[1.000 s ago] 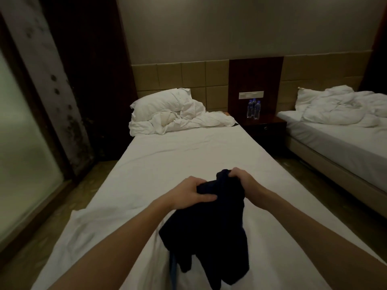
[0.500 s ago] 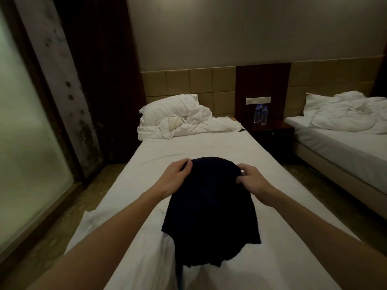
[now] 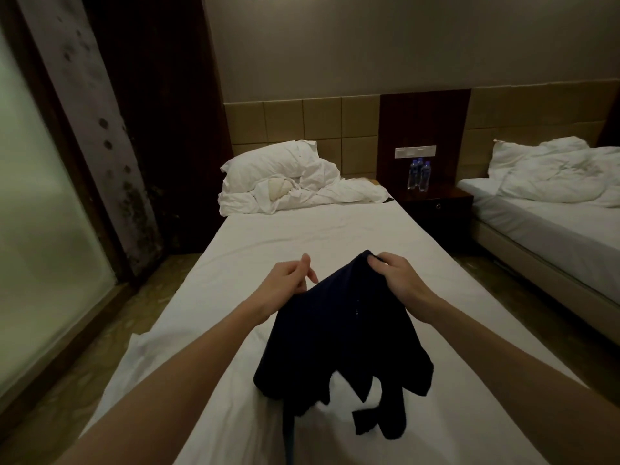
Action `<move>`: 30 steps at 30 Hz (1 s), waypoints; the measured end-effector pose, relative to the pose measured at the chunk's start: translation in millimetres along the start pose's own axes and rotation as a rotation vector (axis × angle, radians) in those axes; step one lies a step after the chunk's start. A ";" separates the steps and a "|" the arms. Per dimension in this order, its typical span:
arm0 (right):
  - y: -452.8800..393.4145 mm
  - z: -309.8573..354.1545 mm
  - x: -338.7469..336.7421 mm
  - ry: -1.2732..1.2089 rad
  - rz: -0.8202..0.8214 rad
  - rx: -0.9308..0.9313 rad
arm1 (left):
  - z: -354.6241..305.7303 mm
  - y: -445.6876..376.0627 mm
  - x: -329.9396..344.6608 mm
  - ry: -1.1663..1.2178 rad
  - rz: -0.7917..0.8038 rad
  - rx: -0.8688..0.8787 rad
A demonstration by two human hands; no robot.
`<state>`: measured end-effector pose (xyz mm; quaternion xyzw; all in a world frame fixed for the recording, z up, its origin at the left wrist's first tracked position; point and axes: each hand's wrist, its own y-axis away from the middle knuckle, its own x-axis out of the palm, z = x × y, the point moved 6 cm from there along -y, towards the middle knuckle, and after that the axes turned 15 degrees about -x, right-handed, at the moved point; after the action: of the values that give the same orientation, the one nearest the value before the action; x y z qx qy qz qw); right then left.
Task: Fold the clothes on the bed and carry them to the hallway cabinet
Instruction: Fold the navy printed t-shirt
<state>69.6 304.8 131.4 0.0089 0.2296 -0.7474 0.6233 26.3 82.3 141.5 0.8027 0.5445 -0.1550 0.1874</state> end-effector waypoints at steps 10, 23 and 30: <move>4.6 18.3 6.1 -0.172 0.029 0.008 | 23.9 -14.0 31.6 -0.591 -0.090 0.226; 41.0 8.7 57.5 0.647 0.333 -0.703 | 11.9 -6.7 41.8 0.336 0.251 -0.137; 51.8 39.2 59.1 0.843 0.105 -1.062 | 9.7 6.8 42.7 0.336 0.222 -0.179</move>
<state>115.6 229.9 131.6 0.0034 0.7881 -0.4348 0.4357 47.5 110.3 114.5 0.8526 0.4878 0.0515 0.1804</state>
